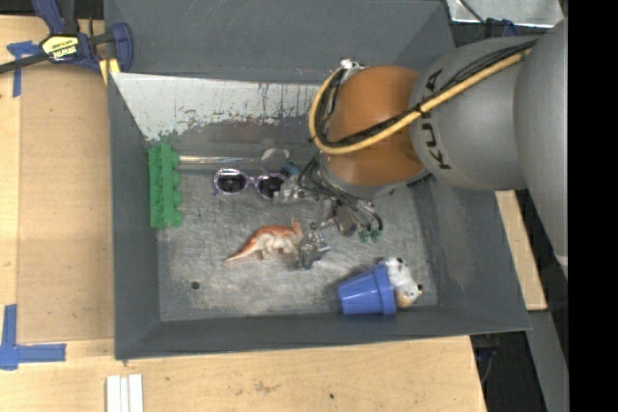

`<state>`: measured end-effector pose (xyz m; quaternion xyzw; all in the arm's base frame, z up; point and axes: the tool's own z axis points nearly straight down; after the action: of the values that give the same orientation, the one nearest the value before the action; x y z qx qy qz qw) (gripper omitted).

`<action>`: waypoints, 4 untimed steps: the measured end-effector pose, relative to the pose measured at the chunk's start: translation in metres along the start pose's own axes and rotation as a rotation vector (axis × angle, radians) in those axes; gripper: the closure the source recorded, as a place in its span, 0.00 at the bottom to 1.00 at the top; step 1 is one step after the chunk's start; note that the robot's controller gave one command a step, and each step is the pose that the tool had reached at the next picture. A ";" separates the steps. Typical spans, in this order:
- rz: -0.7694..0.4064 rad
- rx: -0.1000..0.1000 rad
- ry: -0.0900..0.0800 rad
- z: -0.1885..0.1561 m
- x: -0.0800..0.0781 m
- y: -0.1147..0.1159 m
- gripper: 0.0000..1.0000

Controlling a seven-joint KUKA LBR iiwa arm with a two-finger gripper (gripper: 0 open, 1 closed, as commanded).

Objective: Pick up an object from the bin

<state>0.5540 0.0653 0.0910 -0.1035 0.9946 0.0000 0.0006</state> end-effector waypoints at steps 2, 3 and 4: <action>-0.148 0.000 0.000 0.011 0.000 0.016 0.00; -0.085 -0.003 -0.023 0.014 -0.003 0.018 1.00; -0.085 -0.003 -0.023 0.014 -0.003 0.018 1.00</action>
Offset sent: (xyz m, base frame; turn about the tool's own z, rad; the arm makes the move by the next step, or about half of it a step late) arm -0.0034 0.0255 -0.0210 -0.1918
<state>0.5533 0.0840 0.0770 -0.1456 0.9893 0.0027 0.0118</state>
